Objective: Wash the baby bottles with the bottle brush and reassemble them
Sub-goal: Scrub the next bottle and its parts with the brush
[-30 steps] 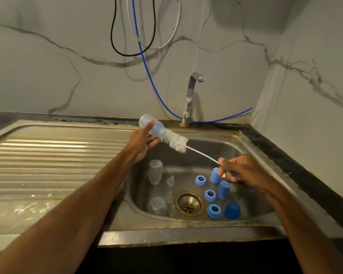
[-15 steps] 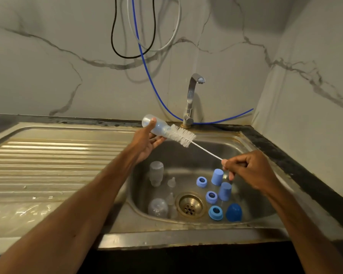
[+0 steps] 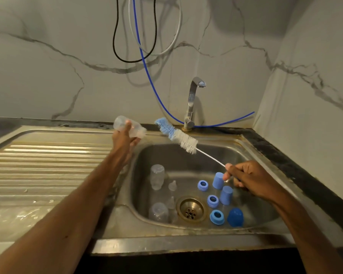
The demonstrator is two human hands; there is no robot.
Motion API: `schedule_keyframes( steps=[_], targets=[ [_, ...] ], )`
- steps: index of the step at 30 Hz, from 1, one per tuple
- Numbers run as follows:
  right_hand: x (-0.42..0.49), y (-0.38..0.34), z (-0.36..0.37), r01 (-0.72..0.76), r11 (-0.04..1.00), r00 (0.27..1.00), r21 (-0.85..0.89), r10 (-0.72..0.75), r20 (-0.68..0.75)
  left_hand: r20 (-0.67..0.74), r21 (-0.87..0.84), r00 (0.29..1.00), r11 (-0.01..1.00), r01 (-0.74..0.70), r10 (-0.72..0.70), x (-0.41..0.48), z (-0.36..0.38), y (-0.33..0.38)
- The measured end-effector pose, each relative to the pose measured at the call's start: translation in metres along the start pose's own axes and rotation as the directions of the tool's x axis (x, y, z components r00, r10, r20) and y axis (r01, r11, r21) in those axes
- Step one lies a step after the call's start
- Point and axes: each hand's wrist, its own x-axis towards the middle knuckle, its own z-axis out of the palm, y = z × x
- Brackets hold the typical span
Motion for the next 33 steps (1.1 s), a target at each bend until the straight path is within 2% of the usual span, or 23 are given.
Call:
schedule_keyframes(
  steps=[3,5,6,9,11,14,17,20,23,26,29,31,33],
  targets=[
    [0.004,-0.008,0.005,-0.049,0.993,0.997,0.104,0.043,0.06,0.19,0.092,0.978,0.993,0.069,-0.086,-0.02,0.025,-0.014],
    [0.006,-0.013,0.007,-0.164,0.951,0.974,0.264,0.113,0.196,0.244,0.12,0.954,0.982,0.149,-0.174,-0.032,0.035,-0.023],
    [0.006,-0.014,0.011,-0.178,0.935,0.969,0.306,0.113,0.218,0.26,0.112,0.941,0.975,0.192,-0.215,-0.036,0.038,-0.026],
    [0.005,-0.019,0.027,-0.189,0.935,0.975,0.302,0.142,0.169,0.313,0.048,0.905,0.957,0.288,-0.288,-0.044,0.041,-0.03],
    [0.002,-0.02,0.039,-0.187,0.93,0.979,0.315,0.151,0.137,0.329,0.077,0.892,0.95,0.301,-0.31,-0.045,0.041,-0.031],
    [0.0,-0.026,0.052,-0.211,0.901,0.974,0.378,0.16,0.163,0.323,0.106,0.88,0.938,0.332,-0.348,-0.049,0.045,-0.035],
    [0.001,-0.035,0.059,-0.215,0.878,0.974,0.427,0.16,0.161,0.329,0.165,0.881,0.94,0.3,-0.339,-0.058,0.053,-0.042],
    [-0.003,-0.039,0.064,-0.24,0.869,0.966,0.433,0.172,0.191,0.332,0.117,0.903,0.962,0.247,-0.273,-0.057,0.055,-0.039],
    [-0.011,-0.034,0.065,-0.306,0.873,0.936,0.379,0.204,0.287,0.251,0.024,0.953,0.985,0.168,-0.169,-0.041,0.041,-0.032],
    [-0.013,-0.034,0.068,-0.33,0.882,0.915,0.336,0.211,0.345,0.18,0.029,0.979,0.996,0.089,-0.093,-0.031,0.03,-0.032],
    [-0.005,-0.038,0.076,-0.3,0.889,0.937,0.346,0.206,0.284,0.259,0.119,0.959,0.989,0.086,-0.114,-0.044,0.039,-0.037],
    [0.0,-0.04,0.078,-0.269,0.878,0.956,0.396,0.192,0.221,0.329,0.22,0.933,0.972,0.077,-0.149,-0.061,0.052,-0.047],
    [0.001,-0.04,0.077,-0.264,0.85,0.961,0.457,0.188,0.204,0.37,0.251,0.914,0.965,0.073,-0.166,-0.073,0.064,-0.055]
  ],
)
